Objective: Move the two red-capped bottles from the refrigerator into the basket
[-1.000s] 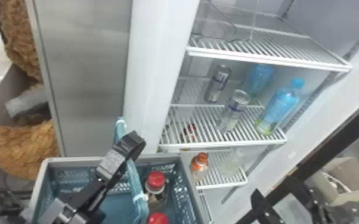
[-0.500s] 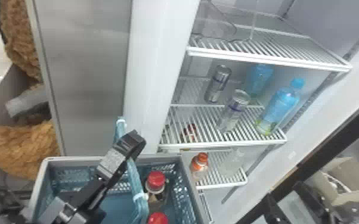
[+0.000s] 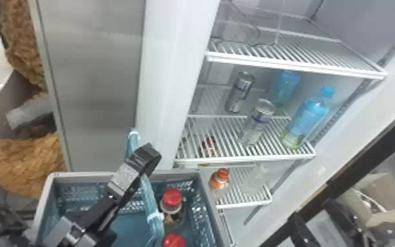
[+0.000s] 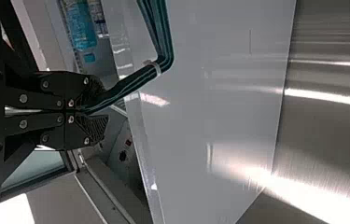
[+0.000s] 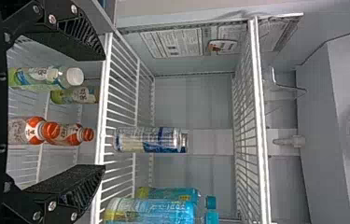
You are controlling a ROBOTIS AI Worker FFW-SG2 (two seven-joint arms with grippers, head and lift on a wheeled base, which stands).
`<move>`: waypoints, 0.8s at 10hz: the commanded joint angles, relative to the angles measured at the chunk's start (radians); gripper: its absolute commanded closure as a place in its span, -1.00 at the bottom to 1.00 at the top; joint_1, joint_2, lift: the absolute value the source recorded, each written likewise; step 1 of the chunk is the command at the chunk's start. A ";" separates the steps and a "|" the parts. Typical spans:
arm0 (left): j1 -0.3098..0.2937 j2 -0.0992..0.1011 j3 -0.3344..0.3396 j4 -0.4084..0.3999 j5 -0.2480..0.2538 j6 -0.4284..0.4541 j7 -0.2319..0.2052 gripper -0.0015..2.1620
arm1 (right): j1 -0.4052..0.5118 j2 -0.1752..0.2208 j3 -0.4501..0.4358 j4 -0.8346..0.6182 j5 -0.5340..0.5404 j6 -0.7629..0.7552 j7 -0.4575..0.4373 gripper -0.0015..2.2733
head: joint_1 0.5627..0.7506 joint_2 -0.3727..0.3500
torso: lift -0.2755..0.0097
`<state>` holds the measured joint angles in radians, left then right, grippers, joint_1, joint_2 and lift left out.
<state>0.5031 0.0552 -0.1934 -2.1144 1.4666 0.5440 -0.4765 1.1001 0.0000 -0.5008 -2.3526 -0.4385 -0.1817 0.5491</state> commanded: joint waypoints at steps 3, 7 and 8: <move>0.000 0.000 0.000 0.000 0.007 -0.007 -0.001 0.11 | -0.018 0.001 0.000 0.007 -0.008 0.000 0.000 -0.82 | 0.41 -0.94 | 0.93; 0.000 0.000 -0.002 0.000 0.007 -0.009 -0.001 0.11 | -0.025 0.001 0.000 0.015 -0.010 0.000 0.000 -0.82 | 0.41 -0.94 | 0.93; 0.000 0.000 -0.002 0.000 0.007 -0.009 -0.001 0.11 | -0.028 0.001 0.000 0.015 -0.014 0.000 0.000 -0.82 | 0.41 -0.94 | 0.93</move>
